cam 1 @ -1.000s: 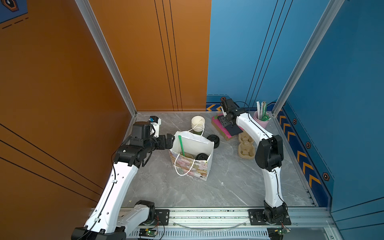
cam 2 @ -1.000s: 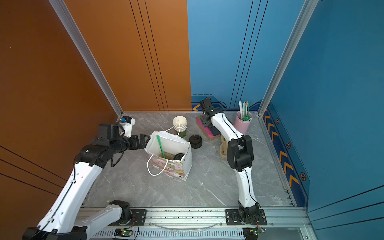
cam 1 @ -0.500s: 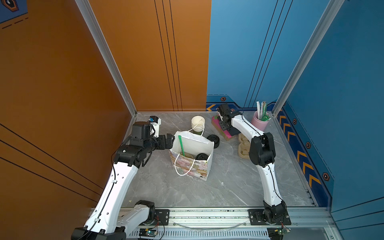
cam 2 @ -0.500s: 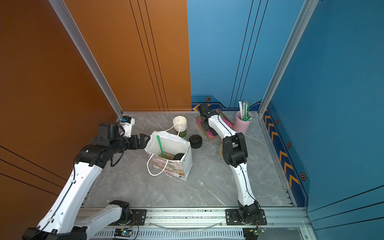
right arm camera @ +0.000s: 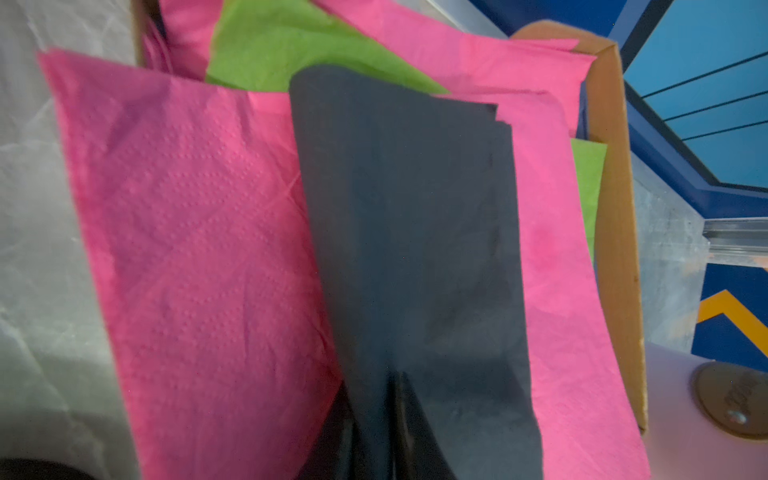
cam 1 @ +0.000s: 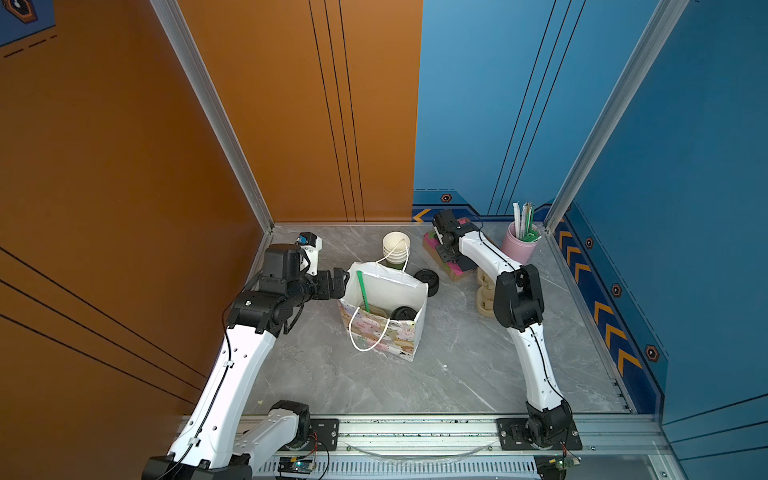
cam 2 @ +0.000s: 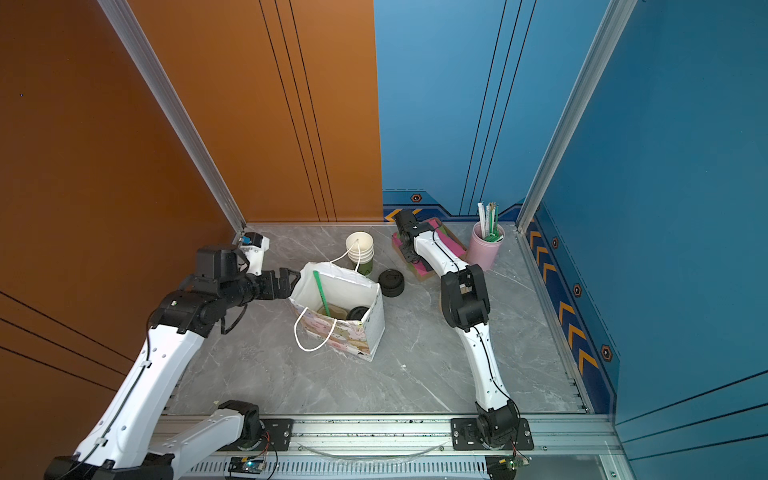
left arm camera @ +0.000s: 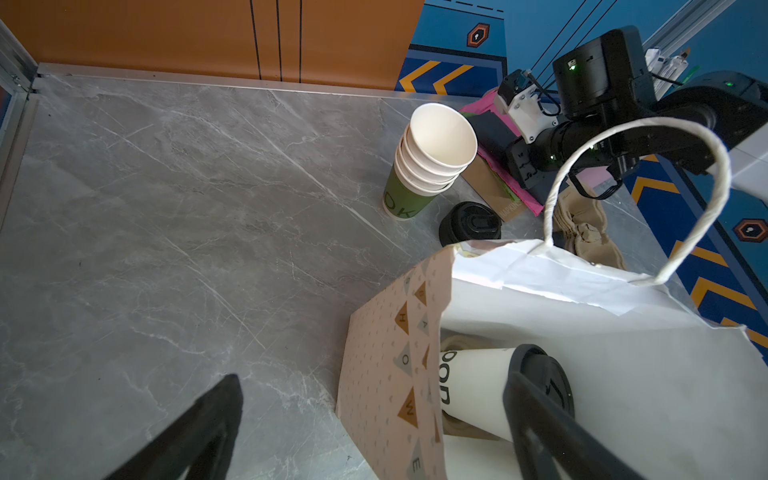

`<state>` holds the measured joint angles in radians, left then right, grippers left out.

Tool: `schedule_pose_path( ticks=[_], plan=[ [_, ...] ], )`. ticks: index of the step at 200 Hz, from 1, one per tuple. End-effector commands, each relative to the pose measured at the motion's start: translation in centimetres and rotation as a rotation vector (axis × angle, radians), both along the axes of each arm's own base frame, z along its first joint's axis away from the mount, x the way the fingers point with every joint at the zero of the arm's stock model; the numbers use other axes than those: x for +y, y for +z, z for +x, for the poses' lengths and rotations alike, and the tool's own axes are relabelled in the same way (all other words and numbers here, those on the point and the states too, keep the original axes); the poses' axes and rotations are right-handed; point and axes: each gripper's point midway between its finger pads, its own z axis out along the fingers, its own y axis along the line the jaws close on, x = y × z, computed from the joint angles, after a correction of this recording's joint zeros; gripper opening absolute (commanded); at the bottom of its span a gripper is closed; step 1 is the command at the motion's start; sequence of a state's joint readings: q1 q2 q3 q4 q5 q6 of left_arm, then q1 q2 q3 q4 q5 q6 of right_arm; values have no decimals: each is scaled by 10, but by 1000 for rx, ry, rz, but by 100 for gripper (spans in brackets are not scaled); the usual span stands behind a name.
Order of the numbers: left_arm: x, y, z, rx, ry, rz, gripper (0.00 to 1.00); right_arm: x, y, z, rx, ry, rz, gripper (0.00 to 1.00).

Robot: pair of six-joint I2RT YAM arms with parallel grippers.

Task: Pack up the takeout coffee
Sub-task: 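Lift the black napkin up off the stack with the right gripper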

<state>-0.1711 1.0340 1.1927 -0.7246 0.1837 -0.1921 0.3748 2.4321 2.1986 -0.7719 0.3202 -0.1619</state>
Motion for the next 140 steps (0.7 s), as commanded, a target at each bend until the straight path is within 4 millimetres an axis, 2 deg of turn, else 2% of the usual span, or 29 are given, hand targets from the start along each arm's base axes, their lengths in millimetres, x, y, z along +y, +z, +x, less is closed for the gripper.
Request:
schedule_pose_path(
  ticks=[1, 15, 45, 85, 117, 121, 124, 140],
  plan=[
    [2, 0, -3, -9, 5, 5, 98, -8, 6, 3, -6, -25, -25, 11],
    [2, 1, -3, -13, 5, 7, 98, -7, 18, 4, -28, -25, -13, 7],
    [2, 4, -3, -21, 7, 8, 98, -11, 60, 7, -99, -39, 34, 1],
    [2, 13, -2, -45, 0, 10, 98, -22, 133, 2, -214, -41, 100, 0],
    [-1, 32, -2, -115, -35, 18, 98, -21, 202, -16, -312, -3, 203, 0],
    [-2, 35, -2, -128, -42, 19, 98, -19, 204, -18, -311, 7, 215, 0],
    [-2, 38, -2, -141, -49, 20, 98, -20, 220, -24, -336, 17, 235, 0],
    [-9, 55, -2, -215, -101, 17, 98, -11, 250, -43, -365, 72, 309, 0]
  ],
)
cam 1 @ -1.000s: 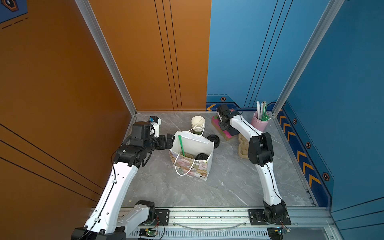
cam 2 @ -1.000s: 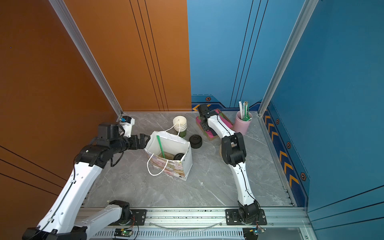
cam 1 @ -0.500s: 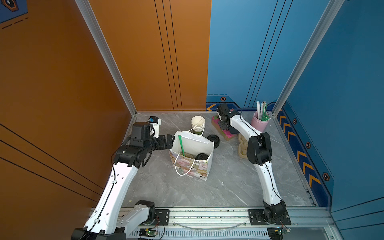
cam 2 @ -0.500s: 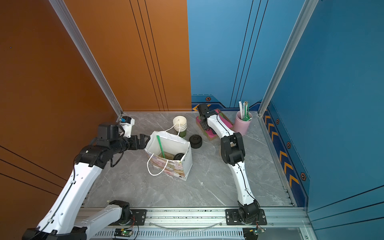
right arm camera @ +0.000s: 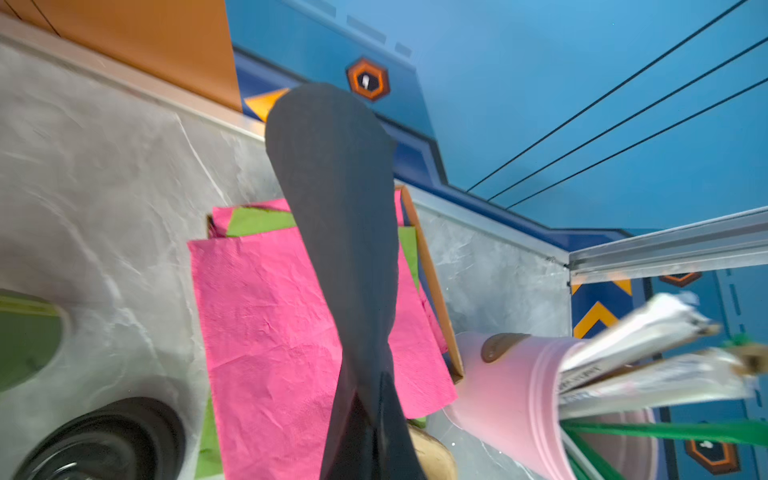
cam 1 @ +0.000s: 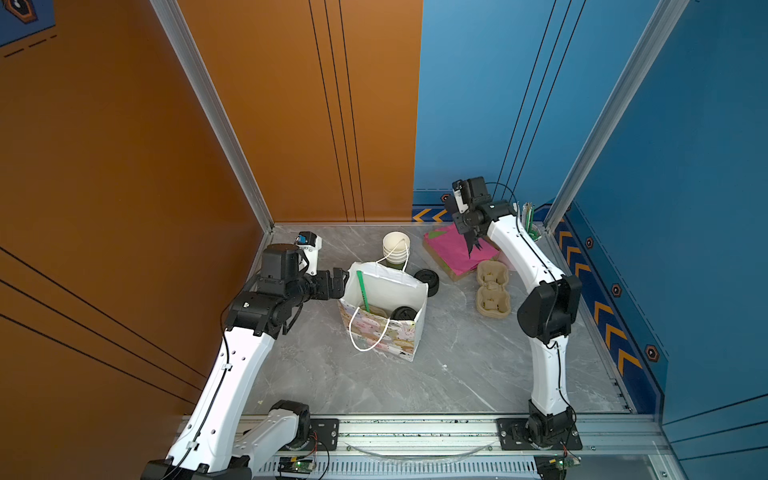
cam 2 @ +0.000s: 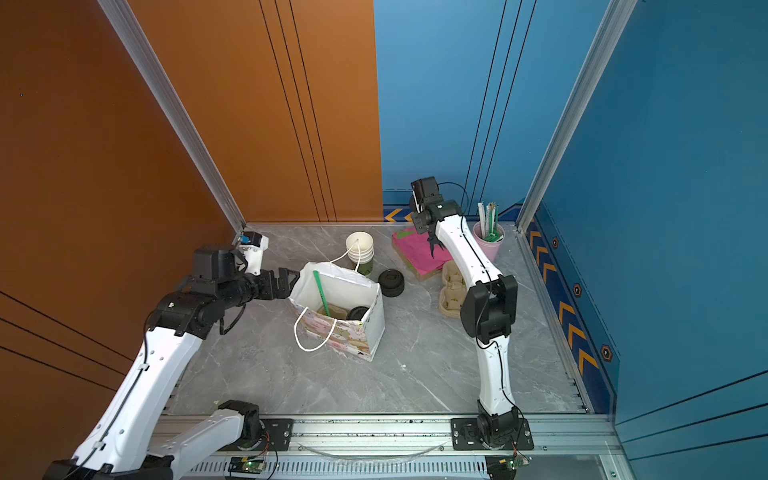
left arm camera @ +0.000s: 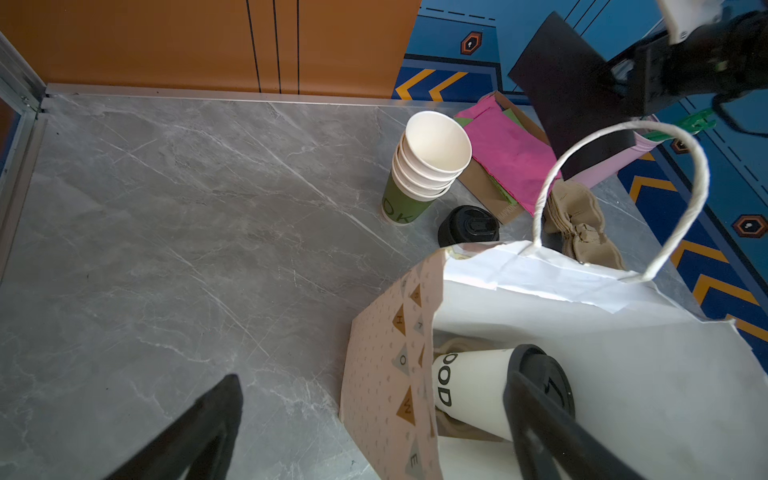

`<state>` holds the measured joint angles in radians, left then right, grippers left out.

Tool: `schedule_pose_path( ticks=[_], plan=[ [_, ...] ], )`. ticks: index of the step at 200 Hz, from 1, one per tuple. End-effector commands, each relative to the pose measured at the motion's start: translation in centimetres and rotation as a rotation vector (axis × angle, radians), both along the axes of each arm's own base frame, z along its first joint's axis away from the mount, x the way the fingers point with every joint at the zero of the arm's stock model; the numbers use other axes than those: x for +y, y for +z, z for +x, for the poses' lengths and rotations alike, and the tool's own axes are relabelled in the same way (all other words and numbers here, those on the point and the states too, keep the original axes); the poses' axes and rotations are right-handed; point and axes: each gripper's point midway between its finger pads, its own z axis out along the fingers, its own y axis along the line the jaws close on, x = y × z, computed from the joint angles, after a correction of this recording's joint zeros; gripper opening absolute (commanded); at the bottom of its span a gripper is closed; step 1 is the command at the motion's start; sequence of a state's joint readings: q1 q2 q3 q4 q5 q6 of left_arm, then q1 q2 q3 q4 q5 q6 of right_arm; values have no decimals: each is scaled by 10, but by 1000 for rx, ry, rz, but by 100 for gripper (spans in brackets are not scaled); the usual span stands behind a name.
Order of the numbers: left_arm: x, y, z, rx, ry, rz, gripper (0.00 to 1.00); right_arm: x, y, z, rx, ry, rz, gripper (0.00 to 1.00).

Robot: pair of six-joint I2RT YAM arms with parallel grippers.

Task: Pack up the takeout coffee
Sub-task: 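Lift the black napkin up off the stack with the right gripper, then carry the napkin over the bag with right gripper while left gripper rises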

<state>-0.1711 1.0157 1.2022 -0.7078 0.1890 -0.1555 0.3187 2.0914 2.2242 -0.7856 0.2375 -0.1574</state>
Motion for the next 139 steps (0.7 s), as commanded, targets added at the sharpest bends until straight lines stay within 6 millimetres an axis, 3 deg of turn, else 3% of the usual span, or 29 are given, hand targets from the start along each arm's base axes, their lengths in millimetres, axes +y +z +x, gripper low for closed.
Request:
schedule_pose_path(
  ticks=[1, 39, 74, 107, 139],
  plan=[
    [-9, 43, -1, -164, -80, -1, 98, 14, 56, -30, -66, 96, 115, 0],
    [-37, 92, -9, -409, -274, -32, 98, 46, 110, -89, -96, 315, 314, 0],
    [-65, 135, -29, -688, -484, -53, 98, 81, 138, -152, -88, 547, 442, 0],
    [-83, 153, -37, -769, -634, -60, 98, 107, 158, -207, -91, 729, 500, 0],
    [-103, 163, -42, -813, -783, -63, 98, 128, 166, -247, -76, 872, 548, 0]
  ],
)
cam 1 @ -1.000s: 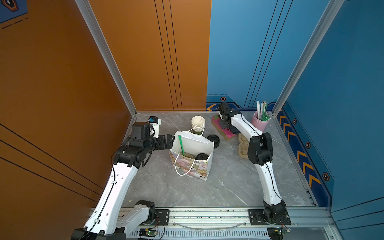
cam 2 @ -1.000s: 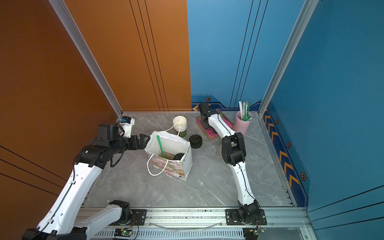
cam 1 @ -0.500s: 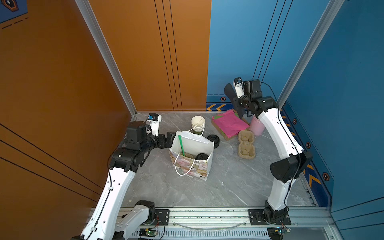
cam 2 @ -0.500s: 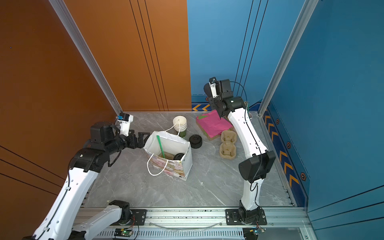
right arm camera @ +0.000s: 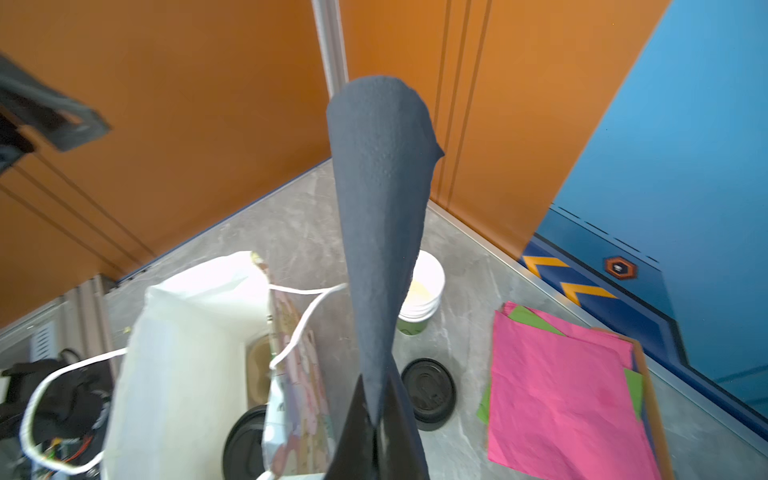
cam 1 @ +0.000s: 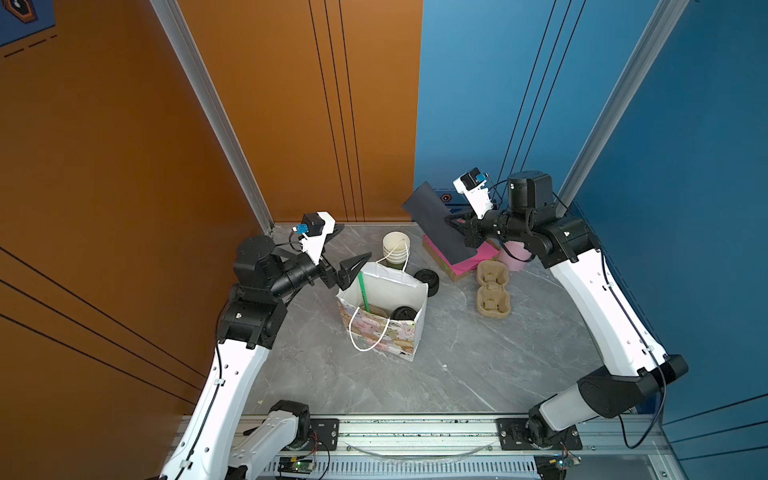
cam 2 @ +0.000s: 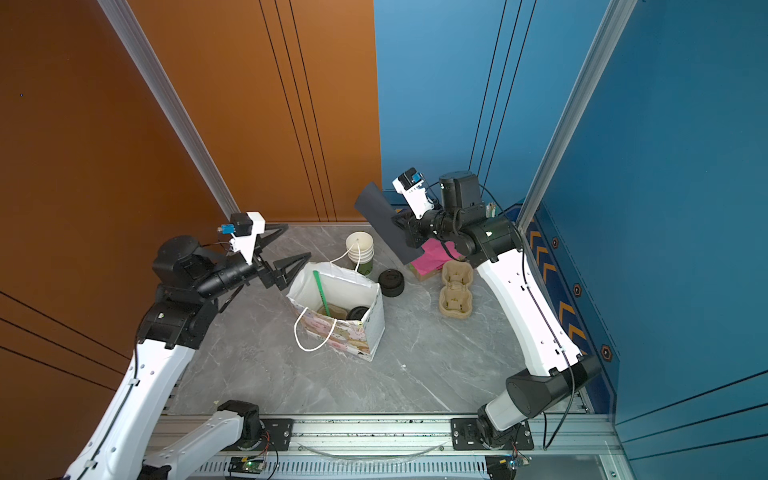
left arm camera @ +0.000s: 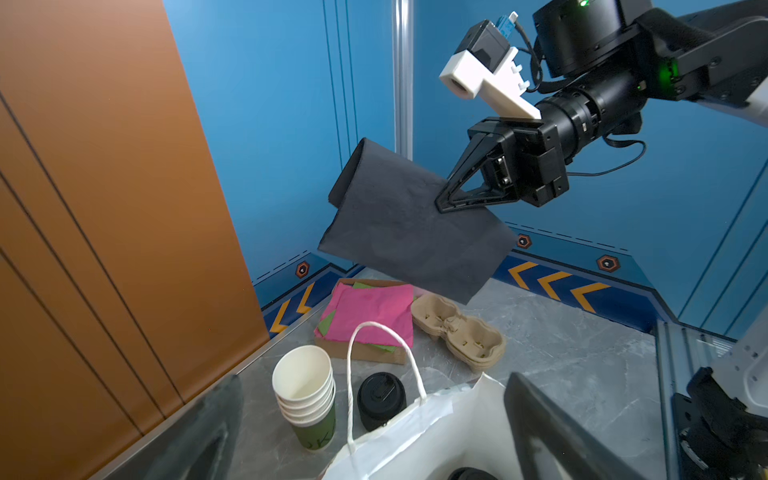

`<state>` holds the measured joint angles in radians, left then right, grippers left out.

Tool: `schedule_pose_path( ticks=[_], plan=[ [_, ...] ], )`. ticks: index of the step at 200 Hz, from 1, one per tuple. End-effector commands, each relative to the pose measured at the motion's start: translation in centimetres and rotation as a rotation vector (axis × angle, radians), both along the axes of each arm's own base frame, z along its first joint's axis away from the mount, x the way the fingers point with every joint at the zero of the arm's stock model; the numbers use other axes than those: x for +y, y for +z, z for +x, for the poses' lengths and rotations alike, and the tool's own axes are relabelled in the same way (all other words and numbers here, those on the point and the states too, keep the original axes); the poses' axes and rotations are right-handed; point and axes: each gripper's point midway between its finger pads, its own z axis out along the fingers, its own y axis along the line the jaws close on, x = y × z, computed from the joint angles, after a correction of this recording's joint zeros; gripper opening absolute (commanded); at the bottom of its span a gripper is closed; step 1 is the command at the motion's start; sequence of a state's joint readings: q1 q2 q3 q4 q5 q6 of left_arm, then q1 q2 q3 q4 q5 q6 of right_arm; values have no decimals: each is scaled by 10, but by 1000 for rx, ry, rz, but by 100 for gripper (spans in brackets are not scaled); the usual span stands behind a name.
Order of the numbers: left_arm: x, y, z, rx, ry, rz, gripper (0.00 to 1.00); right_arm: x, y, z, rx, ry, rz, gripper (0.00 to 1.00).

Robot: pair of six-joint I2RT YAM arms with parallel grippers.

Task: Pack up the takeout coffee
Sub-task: 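Carry the napkin over the bag with right gripper while left gripper rises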

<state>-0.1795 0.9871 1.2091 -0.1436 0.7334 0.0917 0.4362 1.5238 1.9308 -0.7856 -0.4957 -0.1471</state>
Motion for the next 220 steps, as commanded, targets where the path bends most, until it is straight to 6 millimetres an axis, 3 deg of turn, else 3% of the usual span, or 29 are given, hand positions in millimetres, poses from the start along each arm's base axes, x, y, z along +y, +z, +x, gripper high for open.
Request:
schedule_pose_path(
  ticks=[1, 38, 80, 141, 220],
  plan=[
    [-21, 23, -19, -139, -168, 29, 98, 17, 12, -40, -7, 159, 52, 0],
    [-31, 32, -12, -200, -240, 33, 98, 37, 7, -64, -4, 267, 55, 0],
    [-38, 33, -2, -246, -294, 57, 98, 55, -3, -78, 6, 352, 42, 0],
    [-43, 32, -3, -275, -434, 65, 98, 69, -1, -99, -10, 443, 45, 0],
    [-48, 25, -22, -224, -675, 34, 98, 73, -10, -103, -16, 462, -2, 0]
  ],
)
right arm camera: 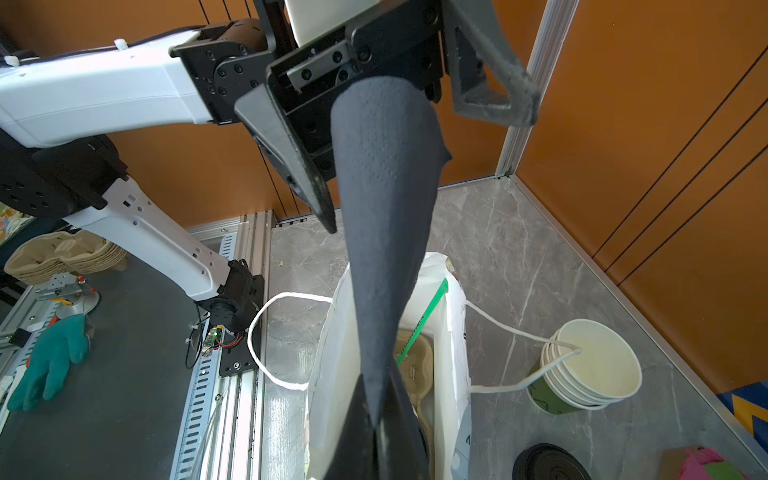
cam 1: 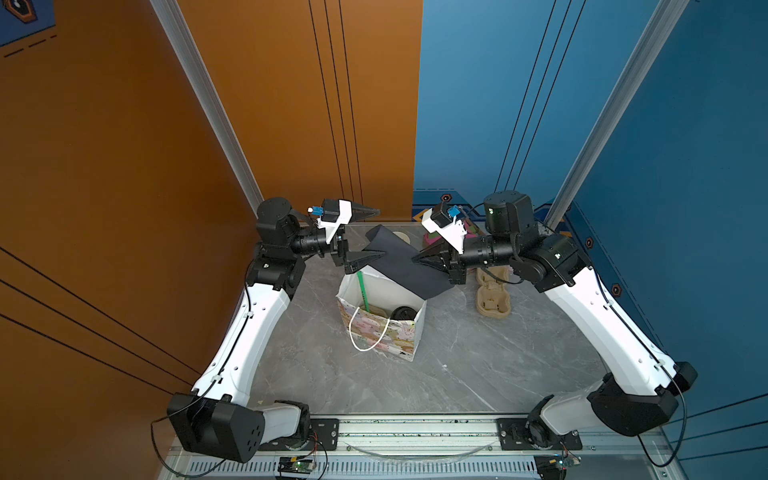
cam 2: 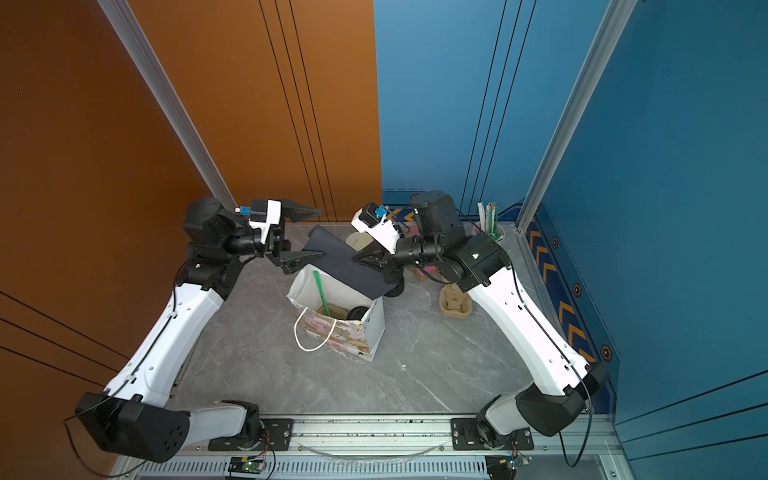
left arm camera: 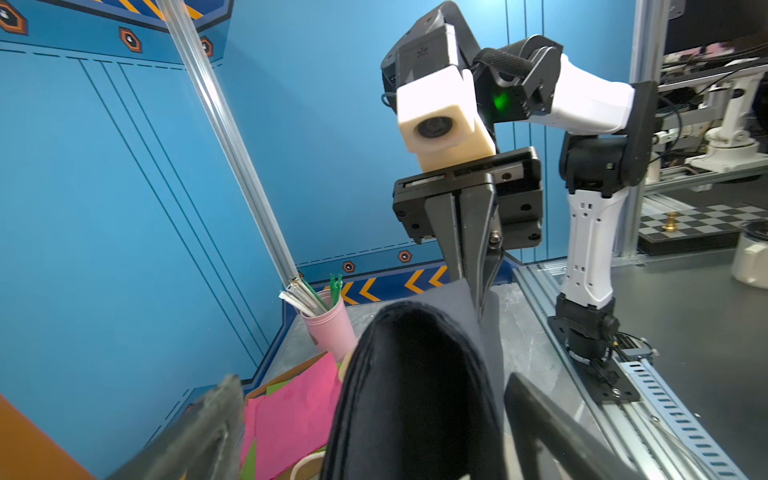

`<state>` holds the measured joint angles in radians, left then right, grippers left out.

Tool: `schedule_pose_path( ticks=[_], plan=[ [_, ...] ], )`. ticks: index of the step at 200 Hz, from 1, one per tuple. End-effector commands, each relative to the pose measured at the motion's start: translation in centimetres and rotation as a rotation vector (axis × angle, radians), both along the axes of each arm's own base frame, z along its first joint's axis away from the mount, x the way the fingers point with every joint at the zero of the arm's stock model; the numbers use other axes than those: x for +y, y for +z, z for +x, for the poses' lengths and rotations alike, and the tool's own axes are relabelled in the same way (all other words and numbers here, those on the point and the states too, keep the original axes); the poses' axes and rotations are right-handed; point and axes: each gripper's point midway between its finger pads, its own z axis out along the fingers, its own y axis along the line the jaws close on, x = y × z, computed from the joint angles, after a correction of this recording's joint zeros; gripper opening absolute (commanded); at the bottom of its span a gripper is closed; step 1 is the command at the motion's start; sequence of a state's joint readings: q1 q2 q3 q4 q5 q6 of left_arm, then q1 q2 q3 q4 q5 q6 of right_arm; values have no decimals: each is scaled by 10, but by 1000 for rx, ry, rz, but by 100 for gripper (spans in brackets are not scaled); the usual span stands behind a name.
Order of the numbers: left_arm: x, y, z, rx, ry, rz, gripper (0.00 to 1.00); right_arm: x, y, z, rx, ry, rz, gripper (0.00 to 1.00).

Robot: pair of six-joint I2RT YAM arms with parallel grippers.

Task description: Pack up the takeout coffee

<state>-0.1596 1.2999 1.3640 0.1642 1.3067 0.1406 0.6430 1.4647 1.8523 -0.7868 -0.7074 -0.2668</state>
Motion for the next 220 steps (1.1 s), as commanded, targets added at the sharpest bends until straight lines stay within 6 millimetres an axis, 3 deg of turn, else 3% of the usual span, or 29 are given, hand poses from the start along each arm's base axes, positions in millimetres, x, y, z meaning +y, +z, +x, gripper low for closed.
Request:
schedule_pose_path(
  ticks=[1, 15, 36, 52, 107, 150, 183, 200, 220],
  plan=[
    [-2, 9, -24, -28, -127, 9, 98, 2, -10, -1, 12, 21, -32, 0],
    [-4, 6, -28, -27, -157, 14, 99, 4, -10, 0, 11, 23, -32, 0],
    [-7, 3, -31, -26, -179, 16, 88, 7, -10, 3, 12, 22, -33, 0],
    [-7, 1, -29, -25, -176, 16, 70, 8, -11, 5, 13, 17, -37, 0],
    [-2, -4, -11, -18, -82, 8, 28, 7, -5, 5, -4, 14, -27, 0],
    [1, -9, -4, -16, -32, 5, 25, 6, -1, 3, -12, 14, -23, 0],
    [7, -12, 2, -9, 4, 4, 13, 5, 2, 3, -20, 12, -19, 0],
    [7, -13, 4, -11, 18, 3, 0, 6, 2, 3, -22, 9, -21, 0],
    [8, -12, 6, -28, 43, 2, 0, 7, 1, 5, -31, -3, -29, 0]
  ],
)
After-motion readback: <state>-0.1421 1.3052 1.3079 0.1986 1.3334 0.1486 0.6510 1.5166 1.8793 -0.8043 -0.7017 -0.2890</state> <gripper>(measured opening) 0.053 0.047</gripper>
